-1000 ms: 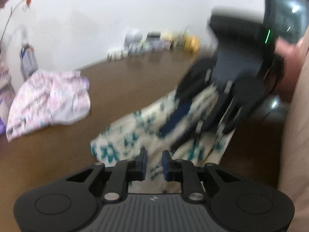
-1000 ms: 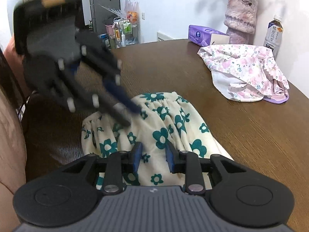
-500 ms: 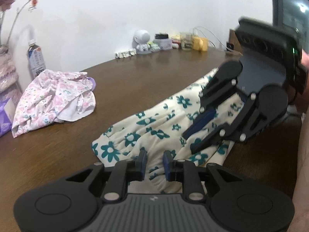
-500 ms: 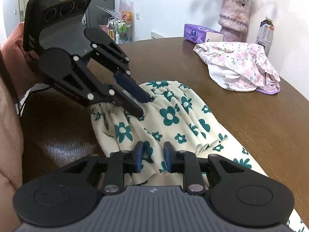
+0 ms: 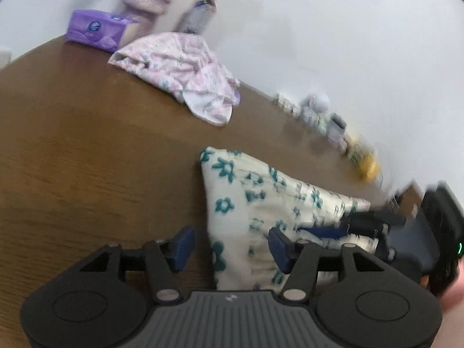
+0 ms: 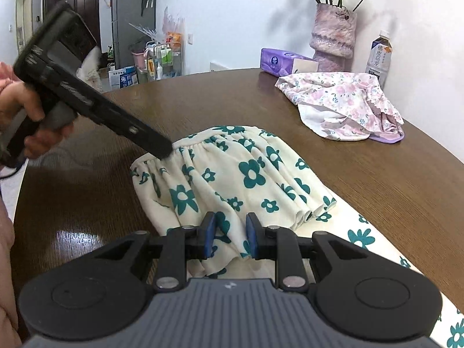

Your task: Fold clothes

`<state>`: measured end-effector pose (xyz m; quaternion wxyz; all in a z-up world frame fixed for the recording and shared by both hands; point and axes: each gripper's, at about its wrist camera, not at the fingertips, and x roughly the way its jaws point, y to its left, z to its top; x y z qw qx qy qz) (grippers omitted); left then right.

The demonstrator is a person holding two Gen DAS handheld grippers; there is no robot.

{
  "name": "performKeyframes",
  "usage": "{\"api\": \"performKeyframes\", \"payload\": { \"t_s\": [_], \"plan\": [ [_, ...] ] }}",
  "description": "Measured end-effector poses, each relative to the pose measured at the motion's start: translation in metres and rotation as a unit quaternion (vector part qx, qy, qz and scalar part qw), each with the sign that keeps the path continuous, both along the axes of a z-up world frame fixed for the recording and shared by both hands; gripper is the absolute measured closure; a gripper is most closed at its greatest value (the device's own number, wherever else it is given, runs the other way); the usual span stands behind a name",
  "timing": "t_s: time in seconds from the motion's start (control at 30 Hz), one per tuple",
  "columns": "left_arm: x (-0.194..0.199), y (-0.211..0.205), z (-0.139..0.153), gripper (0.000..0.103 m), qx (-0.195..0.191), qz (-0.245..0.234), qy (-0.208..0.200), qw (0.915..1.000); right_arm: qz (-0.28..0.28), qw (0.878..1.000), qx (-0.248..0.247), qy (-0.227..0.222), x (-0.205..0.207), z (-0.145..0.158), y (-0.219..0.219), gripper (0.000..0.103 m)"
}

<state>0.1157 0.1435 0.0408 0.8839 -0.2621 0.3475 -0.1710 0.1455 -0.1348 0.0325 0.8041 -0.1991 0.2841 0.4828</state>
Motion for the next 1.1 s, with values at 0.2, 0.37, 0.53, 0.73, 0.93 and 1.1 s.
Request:
{"api": "performKeyframes", "payload": {
  "t_s": [0.2, 0.37, 0.53, 0.73, 0.93, 1.1],
  "plan": [
    [0.011, 0.002, -0.015, 0.071, -0.061, 0.041, 0.01, 0.9972, -0.002, 1.0, 0.008, -0.003, -0.001, -0.002, -0.002, 0.081],
    [0.009, -0.01, -0.009, 0.083, -0.022, 0.062, -0.005, 0.9979, -0.012, 1.0, 0.015, -0.002, -0.001, -0.002, 0.0, 0.081],
    [0.013, -0.028, 0.019, 0.084, 0.083, 0.049, -0.054, 0.9938, -0.031, 0.999, 0.032, -0.001, -0.006, 0.008, -0.004, 0.079],
    [0.027, -0.058, 0.057, 0.084, 0.238, 0.023, -0.109, 0.9649, -0.085, 0.995, 0.054, 0.0, -0.017, 0.022, -0.045, 0.073],
    [0.049, -0.1, 0.082, 0.084, 0.362, -0.008, -0.149, 0.9202, -0.158, 0.985, 0.066, 0.008, -0.022, 0.018, -0.09, 0.073],
    [0.066, -0.15, 0.08, 0.084, 0.467, -0.036, -0.182, 0.8645, -0.206, 0.977, 0.062, -0.005, -0.025, 0.013, -0.121, 0.073]
  ]
}}
